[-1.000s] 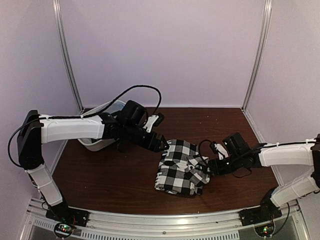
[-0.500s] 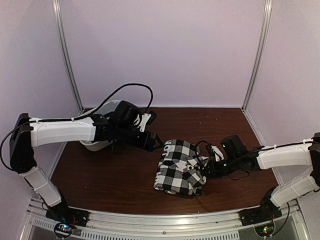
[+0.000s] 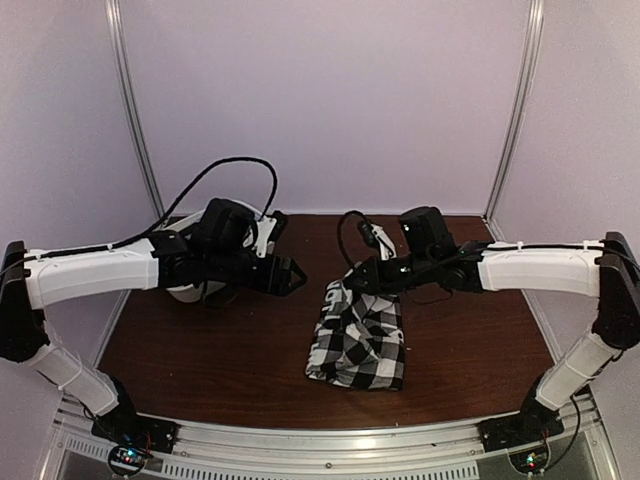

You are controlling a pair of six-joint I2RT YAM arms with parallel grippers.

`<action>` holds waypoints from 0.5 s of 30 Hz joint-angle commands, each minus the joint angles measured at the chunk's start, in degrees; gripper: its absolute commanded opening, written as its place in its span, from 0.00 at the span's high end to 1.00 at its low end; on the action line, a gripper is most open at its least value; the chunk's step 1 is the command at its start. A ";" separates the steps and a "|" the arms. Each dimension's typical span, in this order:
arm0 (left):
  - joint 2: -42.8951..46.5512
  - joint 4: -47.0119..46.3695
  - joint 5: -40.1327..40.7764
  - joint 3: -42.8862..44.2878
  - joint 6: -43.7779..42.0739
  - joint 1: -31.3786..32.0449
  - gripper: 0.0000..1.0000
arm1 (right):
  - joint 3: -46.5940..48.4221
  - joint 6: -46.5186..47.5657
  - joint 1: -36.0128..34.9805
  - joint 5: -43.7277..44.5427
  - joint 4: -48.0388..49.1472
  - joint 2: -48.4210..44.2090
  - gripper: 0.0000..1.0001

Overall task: Fold and stack the long sleeve shirts
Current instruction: Place the crumpled shirt at the center of the board.

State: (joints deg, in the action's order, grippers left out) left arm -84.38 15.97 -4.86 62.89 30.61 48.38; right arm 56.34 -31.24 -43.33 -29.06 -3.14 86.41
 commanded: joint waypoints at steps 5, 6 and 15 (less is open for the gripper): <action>7.03 -2.14 1.84 -4.68 1.46 -1.41 0.27 | 23.87 -1.58 -1.56 -5.39 10.67 21.50 1.00; 7.37 -2.18 1.07 -5.23 1.58 -1.37 0.27 | 26.69 -2.09 -1.68 -5.77 11.03 24.13 1.00; 5.15 -1.82 1.65 -9.36 6.24 -1.36 0.24 | 47.80 -1.63 -1.76 -5.69 6.30 40.42 0.87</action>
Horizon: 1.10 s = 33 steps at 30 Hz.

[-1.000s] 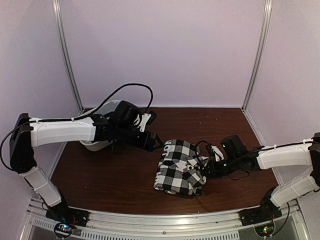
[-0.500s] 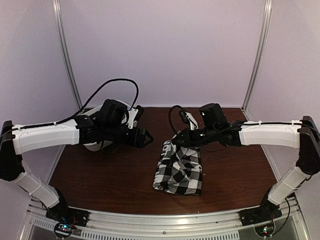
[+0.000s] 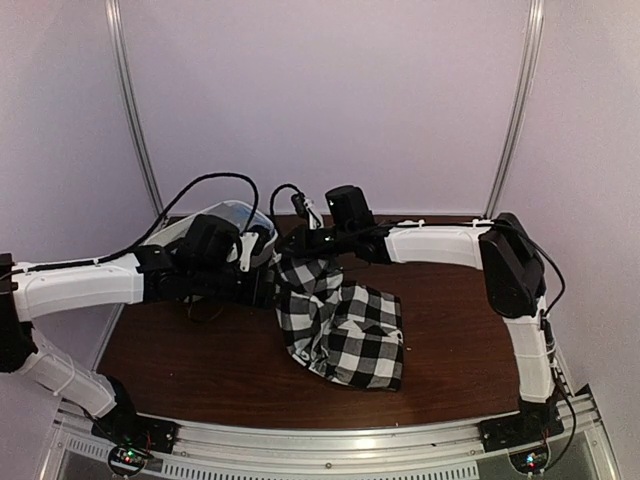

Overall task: Fold and stack the long sleeve shirts
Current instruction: Place the crumpled shirt at the center of the board, then pick up the crumpled shirt from the center of the board.

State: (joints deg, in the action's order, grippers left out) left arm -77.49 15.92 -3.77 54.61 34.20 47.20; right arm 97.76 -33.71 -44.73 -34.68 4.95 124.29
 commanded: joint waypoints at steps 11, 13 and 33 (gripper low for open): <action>-3.22 2.49 7.60 -3.21 7.34 -0.53 0.23 | 2.02 15.66 2.02 10.96 -16.44 -3.37 0.32; -2.41 3.53 7.64 -3.73 7.89 -0.53 0.23 | 0.28 17.95 3.26 13.86 -18.66 -4.18 0.31; -4.41 -2.38 2.41 -9.66 14.28 -3.17 0.24 | 0.86 26.54 6.67 15.20 -25.26 2.66 0.43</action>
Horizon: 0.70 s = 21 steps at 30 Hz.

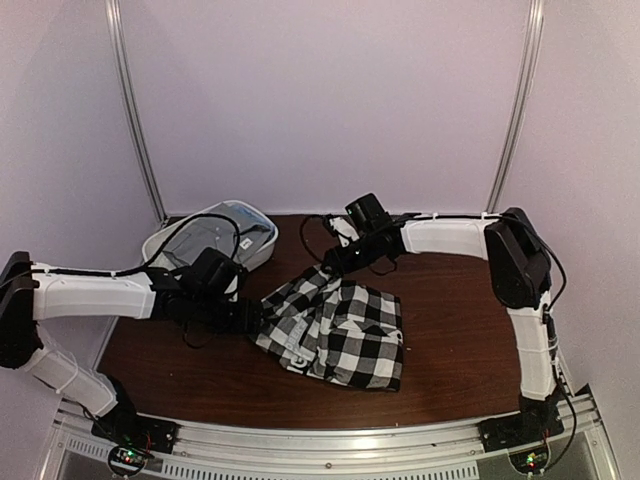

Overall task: Fold and stack the long sleeve shirts
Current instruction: Pick up the crumpled shirt from the center of the board.

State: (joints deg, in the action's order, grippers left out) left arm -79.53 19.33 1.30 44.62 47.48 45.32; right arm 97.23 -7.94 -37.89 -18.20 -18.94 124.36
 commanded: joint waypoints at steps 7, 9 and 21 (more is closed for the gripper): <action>-7.85 -7.69 -4.33 2.78 -0.55 -1.82 0.46 | 0.74 -0.57 -0.08 -1.37 -0.49 3.79 0.52; -8.86 -7.70 -4.12 3.61 -1.04 -1.97 0.63 | 0.05 -1.30 -0.03 -0.32 -0.26 3.44 0.64; -21.33 -3.88 -2.22 23.32 -14.04 -9.08 1.00 | -17.11 -5.20 3.90 9.37 -0.66 -12.86 1.00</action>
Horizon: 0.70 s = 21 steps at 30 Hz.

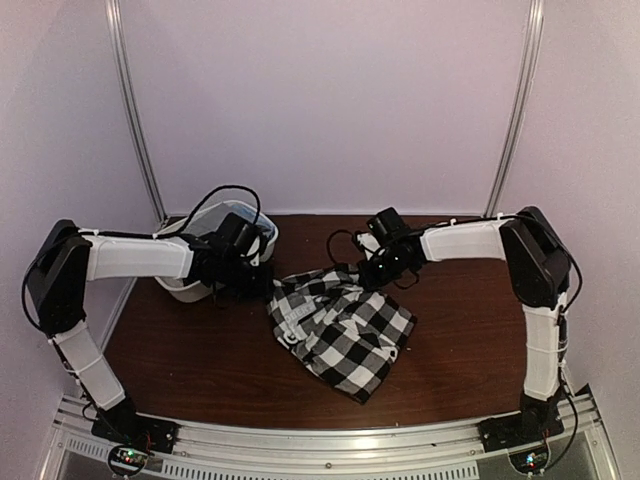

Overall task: Fold and stack the long sleeve shirts
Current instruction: Pick up the crumpled shirt from the center of the board, then place the crumpled shirt at the center of the board.

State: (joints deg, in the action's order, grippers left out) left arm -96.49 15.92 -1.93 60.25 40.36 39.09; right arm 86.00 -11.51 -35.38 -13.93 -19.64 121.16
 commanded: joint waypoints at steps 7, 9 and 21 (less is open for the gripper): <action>-17.44 1.66 -3.71 25.85 -13.75 -3.42 1.00 | -20.69 -4.88 2.61 10.72 -0.26 -24.44 1.00; -20.01 1.67 -3.99 29.75 -14.79 -3.41 1.00 | -22.88 -5.46 4.47 12.40 0.80 -26.54 1.00; -30.98 4.16 -1.58 51.30 -19.29 -6.97 1.00 | -4.74 -1.98 17.32 21.60 1.00 -14.30 1.00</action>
State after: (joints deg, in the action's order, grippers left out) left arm -125.16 20.84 -4.29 105.36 23.42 34.96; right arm 73.91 -15.20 -20.93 0.47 -18.37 103.11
